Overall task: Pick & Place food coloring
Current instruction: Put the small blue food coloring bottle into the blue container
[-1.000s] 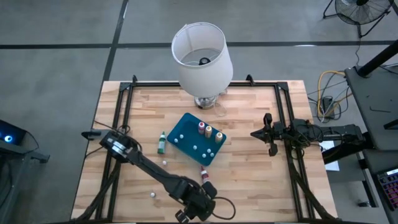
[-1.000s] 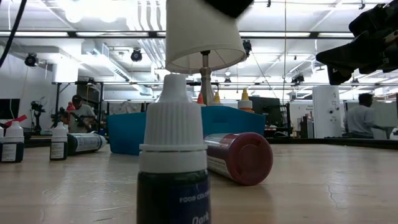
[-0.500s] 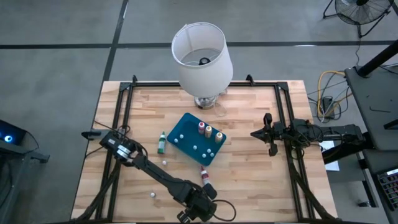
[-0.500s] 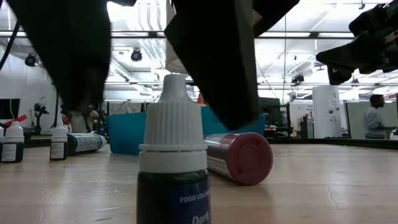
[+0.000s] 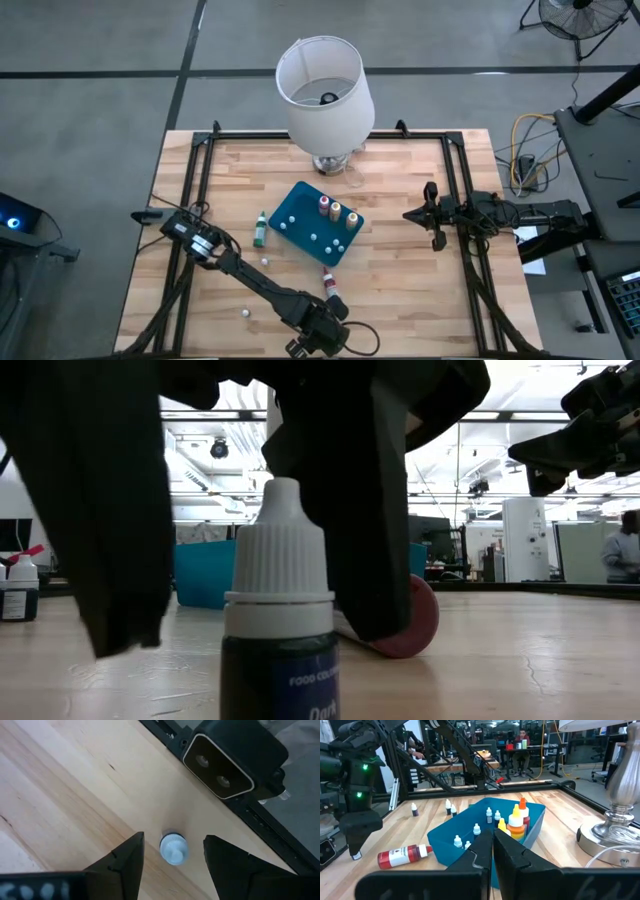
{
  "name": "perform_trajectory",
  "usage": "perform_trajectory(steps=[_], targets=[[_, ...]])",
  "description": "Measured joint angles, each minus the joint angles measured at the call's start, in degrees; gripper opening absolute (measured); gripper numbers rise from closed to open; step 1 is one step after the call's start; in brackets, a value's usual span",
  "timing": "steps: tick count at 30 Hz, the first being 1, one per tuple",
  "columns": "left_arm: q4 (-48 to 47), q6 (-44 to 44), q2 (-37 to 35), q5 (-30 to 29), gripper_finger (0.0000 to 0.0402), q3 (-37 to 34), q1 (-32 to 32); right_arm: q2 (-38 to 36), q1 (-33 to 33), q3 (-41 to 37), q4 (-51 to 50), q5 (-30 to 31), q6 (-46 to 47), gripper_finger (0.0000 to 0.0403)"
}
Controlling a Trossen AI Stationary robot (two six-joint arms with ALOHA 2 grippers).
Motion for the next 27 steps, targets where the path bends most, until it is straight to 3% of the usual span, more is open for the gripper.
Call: perform_trajectory(steps=[20, 27], targets=[[0.0, -0.1, 0.0, 0.1, 0.0056, 0.0, 0.3, 0.0, 0.0, 0.0, 0.0, 0.0, 0.0, 0.0008], [0.1, -0.1, 0.0, 0.2, 0.0045, 0.0, 0.5, 0.0, 0.0, 0.0, 0.0, 0.0, 0.0, 0.0008]])
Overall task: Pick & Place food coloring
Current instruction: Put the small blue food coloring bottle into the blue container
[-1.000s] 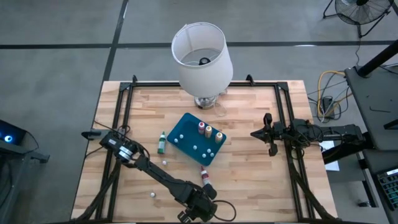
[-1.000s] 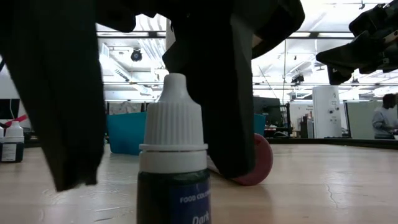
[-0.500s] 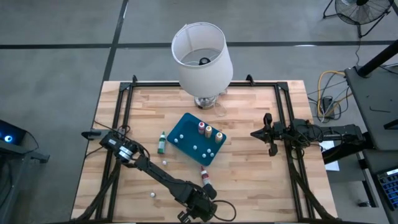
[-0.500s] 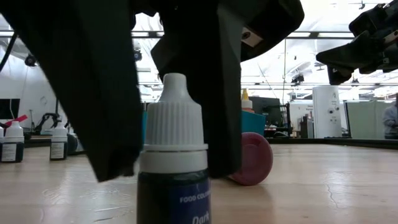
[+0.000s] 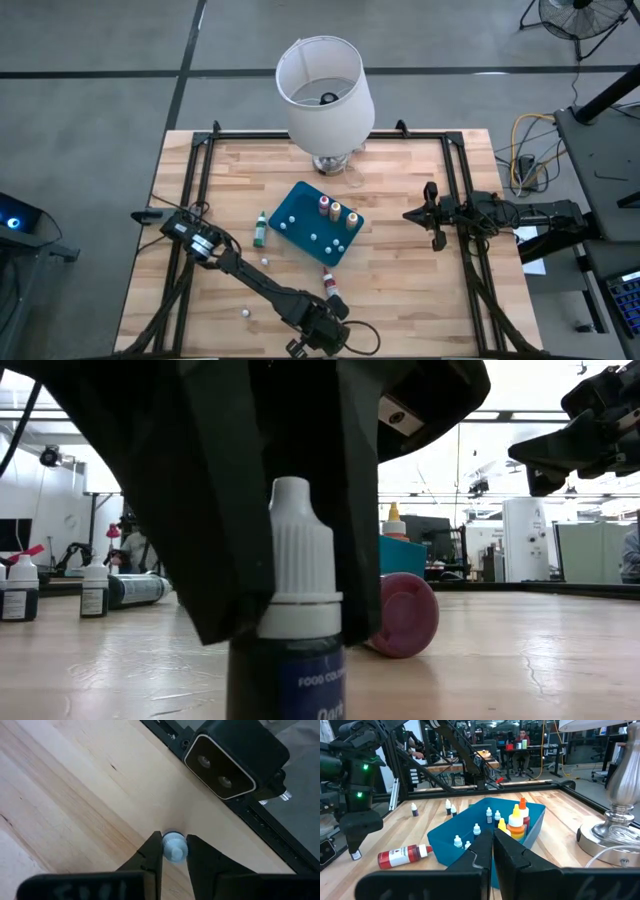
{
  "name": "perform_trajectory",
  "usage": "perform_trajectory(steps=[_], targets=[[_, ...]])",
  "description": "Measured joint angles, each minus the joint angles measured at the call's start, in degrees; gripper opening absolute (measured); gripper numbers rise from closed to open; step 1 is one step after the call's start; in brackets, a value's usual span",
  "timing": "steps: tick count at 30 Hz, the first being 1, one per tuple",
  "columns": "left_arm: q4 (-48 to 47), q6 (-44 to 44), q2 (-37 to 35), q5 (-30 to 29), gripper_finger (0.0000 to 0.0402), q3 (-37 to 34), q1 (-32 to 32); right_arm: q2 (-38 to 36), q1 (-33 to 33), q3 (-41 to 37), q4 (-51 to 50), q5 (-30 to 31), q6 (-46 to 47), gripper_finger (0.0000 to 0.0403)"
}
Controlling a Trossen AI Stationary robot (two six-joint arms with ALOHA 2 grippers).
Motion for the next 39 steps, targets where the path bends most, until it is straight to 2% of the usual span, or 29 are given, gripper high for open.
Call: perform_trajectory(steps=[6, 14, 23, 32, 39], targets=[[-0.4, 0.0, -1.5, -0.2, 0.0045, 0.0, 0.5, 0.0, 0.0, 0.0, 0.0, 0.0, 0.0, 0.0008], [-4.0, -0.4, -7.2, -2.6, 0.0045, 0.0, 3.0, 0.0, 0.0, 0.0, 0.0, 0.0, 0.0, 0.0008], [-11.8, -1.0, -11.9, -3.7, 0.0045, 0.0, 7.9, 0.1, 0.0, 0.0, 0.0, 0.0, 0.0, 0.0008], [-15.1, -0.9, -15.6, -4.5, 0.0044, -0.1, 14.1, 0.0, 0.0, 0.0, 0.0, 0.0, 0.0, 0.0008], [-14.2, 1.5, -19.6, -4.5, 0.0044, -4.9, 17.2, 0.0, 0.0, 0.0, 0.0, 0.0, 0.0, 0.0008]])
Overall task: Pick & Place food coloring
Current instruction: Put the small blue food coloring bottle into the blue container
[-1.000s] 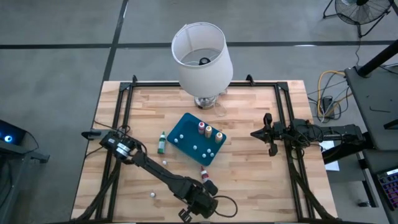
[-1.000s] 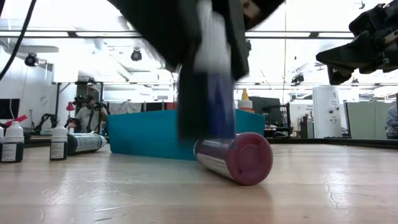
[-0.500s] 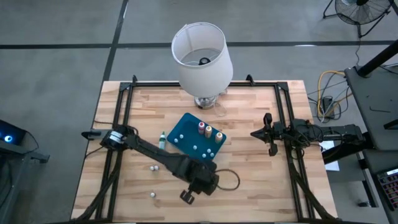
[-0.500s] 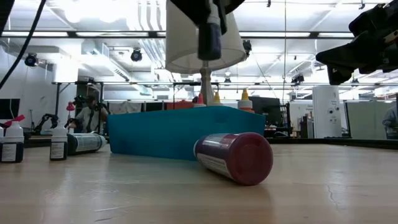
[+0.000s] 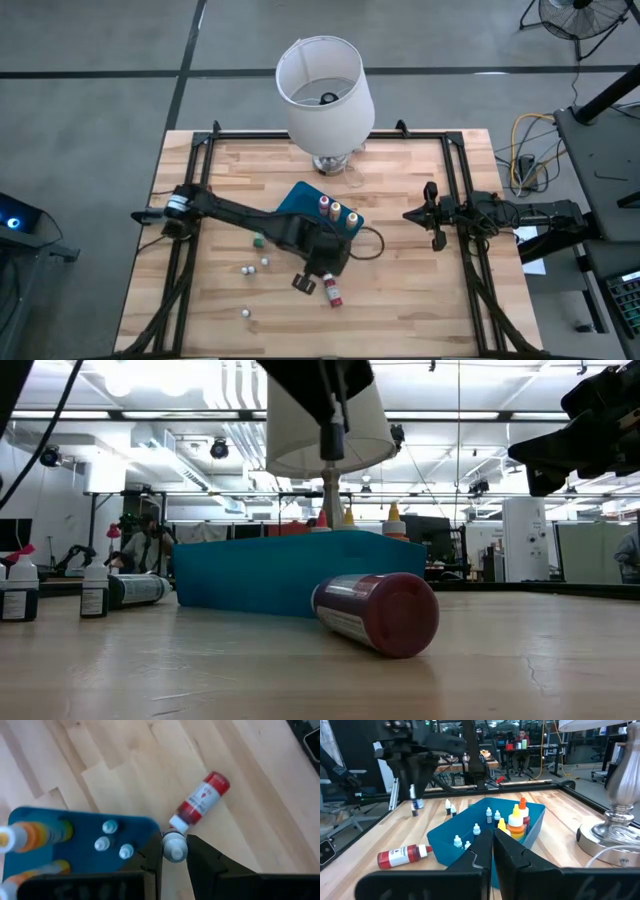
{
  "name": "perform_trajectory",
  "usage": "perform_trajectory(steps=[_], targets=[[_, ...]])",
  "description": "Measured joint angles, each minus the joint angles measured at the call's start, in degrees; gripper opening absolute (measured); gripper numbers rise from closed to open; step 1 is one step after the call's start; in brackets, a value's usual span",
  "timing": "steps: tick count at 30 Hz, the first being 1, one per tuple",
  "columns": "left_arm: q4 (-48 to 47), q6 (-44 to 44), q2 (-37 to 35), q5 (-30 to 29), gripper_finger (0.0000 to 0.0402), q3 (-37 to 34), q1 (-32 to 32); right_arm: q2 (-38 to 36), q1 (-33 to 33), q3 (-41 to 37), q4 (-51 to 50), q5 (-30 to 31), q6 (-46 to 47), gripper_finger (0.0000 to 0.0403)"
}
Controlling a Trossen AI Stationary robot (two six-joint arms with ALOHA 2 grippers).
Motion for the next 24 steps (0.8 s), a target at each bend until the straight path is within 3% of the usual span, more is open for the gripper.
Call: perform_trajectory(steps=[19, 24], targets=[[16.1, -1.5, -19.1, -1.0, 0.0044, -31.7, 7.9, 0.1, 0.0, 0.0, -0.1, 0.0, 0.0, 0.0008], [18.2, -1.3, -21.3, -0.9, 0.0044, -36.1, 10.1, 0.0, 0.0, 0.0, 0.0, 0.0, 0.0, 0.0008]])
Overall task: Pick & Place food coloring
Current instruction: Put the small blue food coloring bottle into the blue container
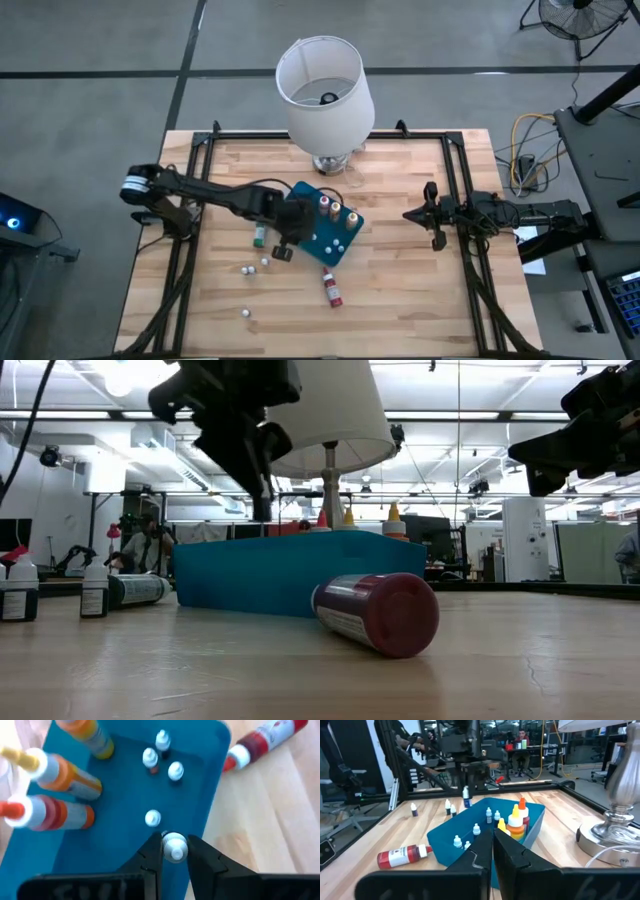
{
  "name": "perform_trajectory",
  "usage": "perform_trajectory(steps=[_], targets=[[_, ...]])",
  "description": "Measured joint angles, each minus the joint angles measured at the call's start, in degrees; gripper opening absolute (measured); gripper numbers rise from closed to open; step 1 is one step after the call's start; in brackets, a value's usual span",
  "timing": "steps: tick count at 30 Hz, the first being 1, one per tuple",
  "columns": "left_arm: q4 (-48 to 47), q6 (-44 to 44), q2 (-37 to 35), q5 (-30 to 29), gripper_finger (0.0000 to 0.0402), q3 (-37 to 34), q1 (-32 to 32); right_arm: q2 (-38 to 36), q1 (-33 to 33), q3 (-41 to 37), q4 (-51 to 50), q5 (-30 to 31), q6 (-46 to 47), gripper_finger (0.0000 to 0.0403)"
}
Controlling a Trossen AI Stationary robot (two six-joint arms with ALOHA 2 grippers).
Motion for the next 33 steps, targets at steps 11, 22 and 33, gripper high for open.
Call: perform_trajectory(steps=[11, 22, 33], targets=[[0.6, 1.4, 0.7, 1.5, 0.0044, -0.3, 7.3, 0.0, 0.0, 0.0, 0.0, 0.0, 0.0, 0.0008], [4.2, -0.5, 6.3, 2.6, 0.0044, -0.1, 11.2, 0.0, 0.0, 0.0, -0.1, -0.1, 0.0, 0.0008], [7.6, -2.7, 11.3, 2.9, 0.0044, -0.1, 11.1, -0.1, 0.0, 0.0, -0.1, -0.1, 0.0, 0.0009]])
